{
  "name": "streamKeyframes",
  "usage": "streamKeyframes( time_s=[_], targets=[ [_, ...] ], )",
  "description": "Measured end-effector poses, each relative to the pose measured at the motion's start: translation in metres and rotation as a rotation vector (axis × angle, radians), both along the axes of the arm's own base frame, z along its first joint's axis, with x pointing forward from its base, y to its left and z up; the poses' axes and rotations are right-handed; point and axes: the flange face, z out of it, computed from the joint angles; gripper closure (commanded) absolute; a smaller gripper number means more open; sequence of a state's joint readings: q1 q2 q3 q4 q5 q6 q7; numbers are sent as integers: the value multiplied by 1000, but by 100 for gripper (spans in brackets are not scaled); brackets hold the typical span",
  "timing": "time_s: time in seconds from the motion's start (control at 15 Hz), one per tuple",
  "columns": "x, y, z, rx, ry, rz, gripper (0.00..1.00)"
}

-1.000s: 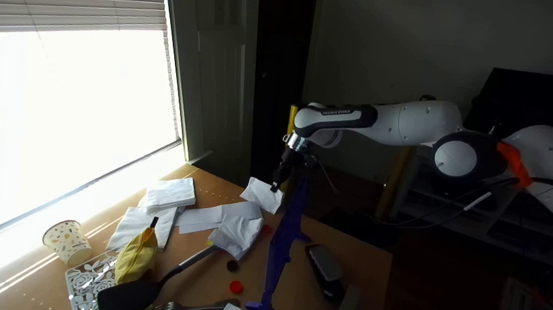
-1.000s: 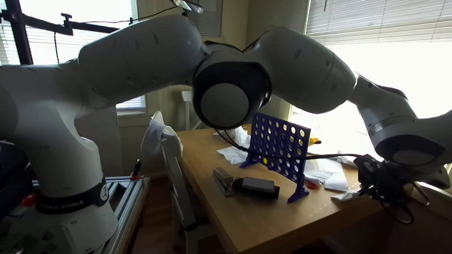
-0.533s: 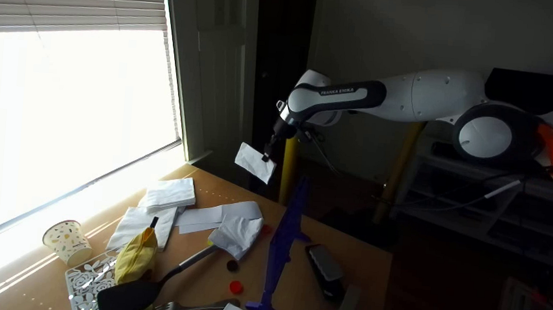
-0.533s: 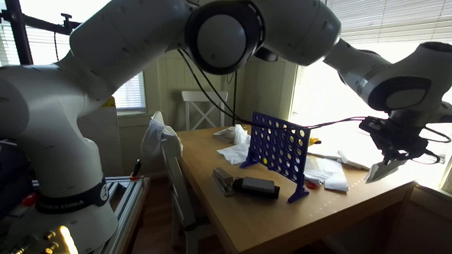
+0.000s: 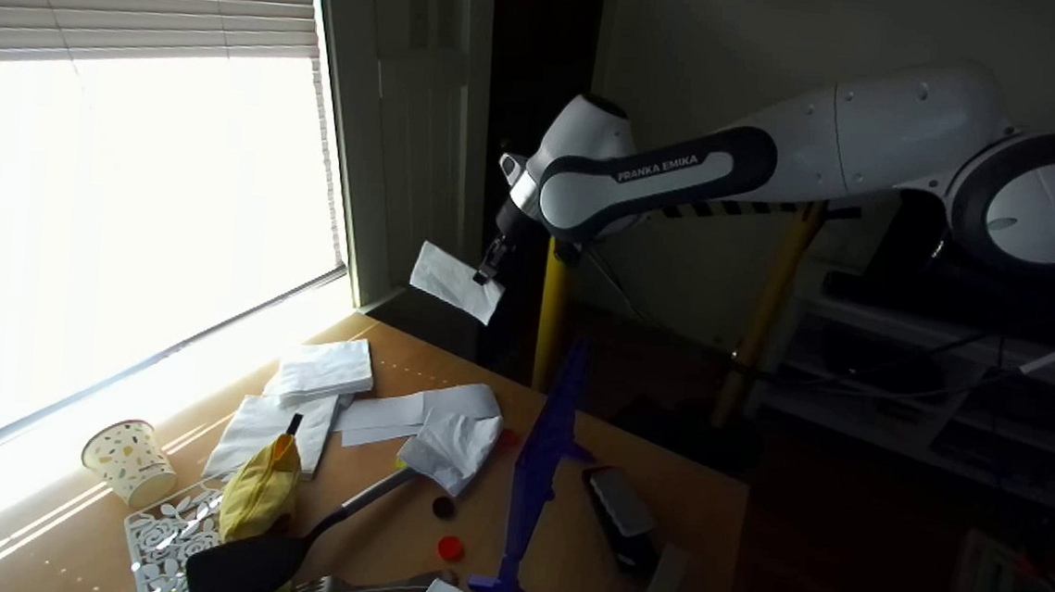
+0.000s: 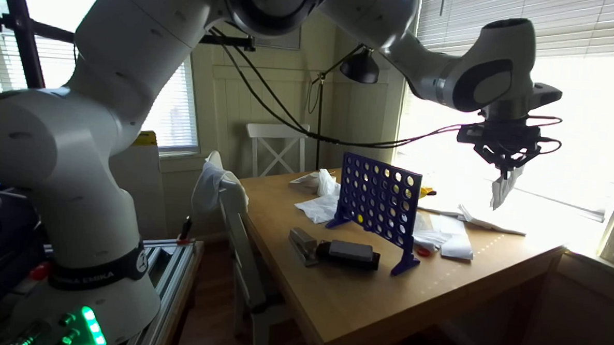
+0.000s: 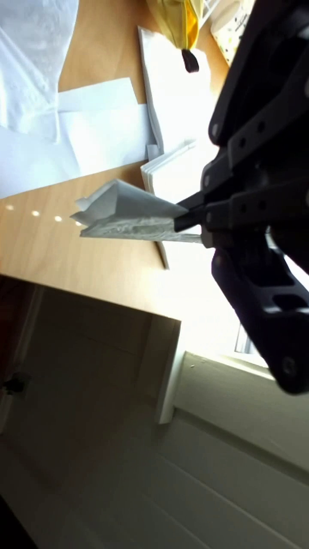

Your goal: Move the paper towel at the right to the left

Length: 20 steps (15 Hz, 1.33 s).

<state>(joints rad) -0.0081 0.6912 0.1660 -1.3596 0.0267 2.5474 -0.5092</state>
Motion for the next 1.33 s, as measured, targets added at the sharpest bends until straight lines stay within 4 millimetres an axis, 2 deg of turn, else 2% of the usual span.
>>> streamKeyframes(
  time_s=[0.2,0.4,0.93,1.13,1.33],
  targets=[
    [-27,47,1,-72,-56,111,100],
    [-62,95,-6,-122,-102,222,100],
    [-188,228,-49,-72,-128,470,100],
    [-218,261,-57,-24,-133,508,100],
    [-232,278,-59,-11,-123,535,100]
  ],
)
